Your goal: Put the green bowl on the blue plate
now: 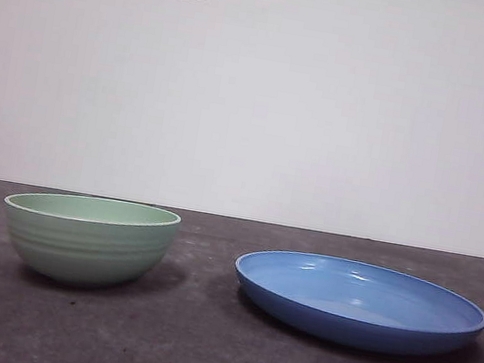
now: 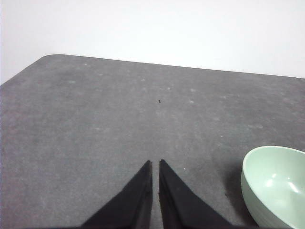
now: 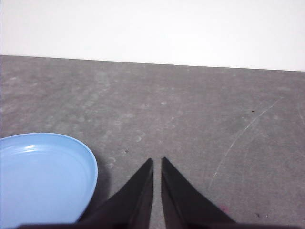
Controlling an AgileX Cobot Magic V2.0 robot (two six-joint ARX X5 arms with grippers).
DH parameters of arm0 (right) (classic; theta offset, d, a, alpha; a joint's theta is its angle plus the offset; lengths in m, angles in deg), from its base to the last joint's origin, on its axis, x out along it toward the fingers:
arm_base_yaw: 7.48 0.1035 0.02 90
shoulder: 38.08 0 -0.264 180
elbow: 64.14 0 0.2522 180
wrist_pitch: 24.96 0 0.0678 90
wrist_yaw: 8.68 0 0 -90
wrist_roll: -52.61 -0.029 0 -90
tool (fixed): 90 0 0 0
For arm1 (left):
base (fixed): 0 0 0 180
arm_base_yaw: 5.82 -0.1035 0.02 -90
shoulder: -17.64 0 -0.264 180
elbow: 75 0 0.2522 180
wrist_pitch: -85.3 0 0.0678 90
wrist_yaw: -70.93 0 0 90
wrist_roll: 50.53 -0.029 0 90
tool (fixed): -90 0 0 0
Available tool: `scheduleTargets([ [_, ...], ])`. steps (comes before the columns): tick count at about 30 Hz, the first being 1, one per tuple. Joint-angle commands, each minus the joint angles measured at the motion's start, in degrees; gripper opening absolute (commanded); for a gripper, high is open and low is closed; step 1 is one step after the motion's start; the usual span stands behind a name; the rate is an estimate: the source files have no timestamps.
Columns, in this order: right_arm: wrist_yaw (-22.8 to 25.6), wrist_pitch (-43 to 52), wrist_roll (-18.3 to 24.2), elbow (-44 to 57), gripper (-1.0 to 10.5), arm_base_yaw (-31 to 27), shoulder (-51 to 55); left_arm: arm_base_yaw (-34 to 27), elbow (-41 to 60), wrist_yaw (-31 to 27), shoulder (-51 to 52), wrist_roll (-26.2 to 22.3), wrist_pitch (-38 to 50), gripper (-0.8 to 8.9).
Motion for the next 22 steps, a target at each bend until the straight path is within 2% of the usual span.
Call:
scheduleTargets([
  [1,-0.09,0.52,-3.52,0.26,0.2,-0.02,0.02,-0.11,1.14,0.04,0.11,2.56,0.24,0.17],
  [8,-5.38,0.24,-16.96,-0.11,0.1,-0.02,0.0,-0.11,-0.52,0.2,-1.01,12.55,-1.16,0.17],
  [13,-5.77,-1.49,-24.33,-3.72,0.1,-0.02,-0.37,-0.04,-5.4,2.43,-4.63,18.45,-2.27,0.17],
  [18,-5.84,-3.19,-27.87,-10.43,0.1,-0.02,-4.09,0.63,-11.34,3.54,-11.34,22.08,-3.58,0.17],
  [22,-8.7,-7.17,-27.85,-17.94,0.1,0.0,-9.29,1.9,-17.11,8.5,-17.68,22.18,-3.87,0.17],
])
